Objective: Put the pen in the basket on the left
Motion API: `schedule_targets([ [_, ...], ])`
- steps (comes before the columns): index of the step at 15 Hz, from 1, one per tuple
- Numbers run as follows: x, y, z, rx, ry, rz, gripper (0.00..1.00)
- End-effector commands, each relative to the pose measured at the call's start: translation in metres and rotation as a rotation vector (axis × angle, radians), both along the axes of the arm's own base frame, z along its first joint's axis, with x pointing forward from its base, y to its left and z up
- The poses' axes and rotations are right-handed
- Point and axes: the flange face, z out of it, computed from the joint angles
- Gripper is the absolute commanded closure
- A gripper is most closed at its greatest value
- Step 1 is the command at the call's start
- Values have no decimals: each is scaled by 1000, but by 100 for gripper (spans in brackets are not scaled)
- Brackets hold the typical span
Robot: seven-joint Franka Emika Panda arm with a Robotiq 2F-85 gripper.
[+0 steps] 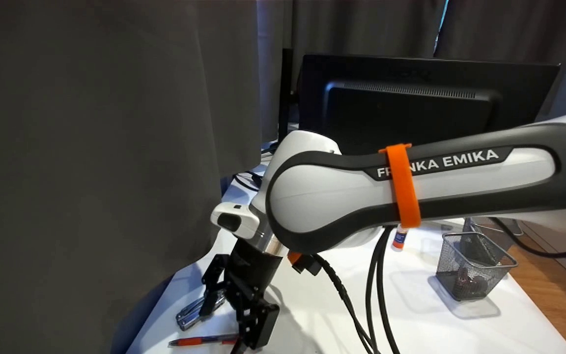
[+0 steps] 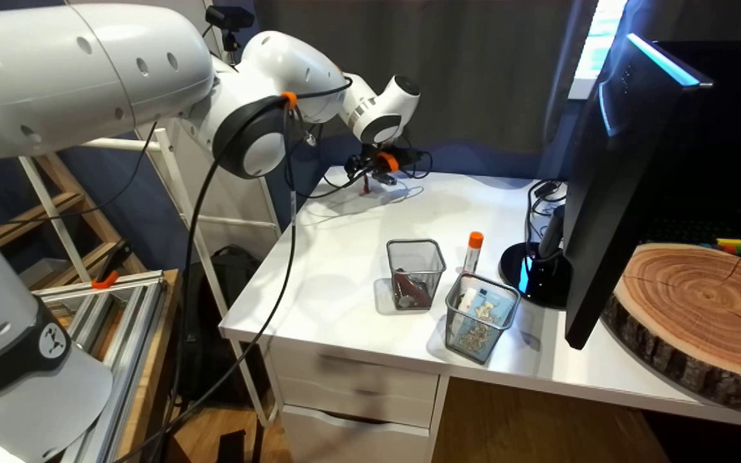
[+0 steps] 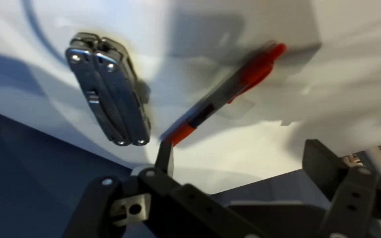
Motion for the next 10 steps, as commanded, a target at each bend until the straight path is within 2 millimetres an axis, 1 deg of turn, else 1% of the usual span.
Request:
schedule_targets([
  [1, -3, 1, -4, -72, 21, -81, 0],
  [4, -1, 0, -7, -110, 14, -144, 0],
  [5, -2, -1, -9, -124, 17, -154, 5],
  [6, -2, -1, -12, -138, 13, -166, 23],
  [8, -3, -2, -16, -160, 12, -180, 35],
  [9, -4, -2, -17, -172, 4, -183, 44],
  [10, -5, -2, -18, -181, -3, -187, 50],
])
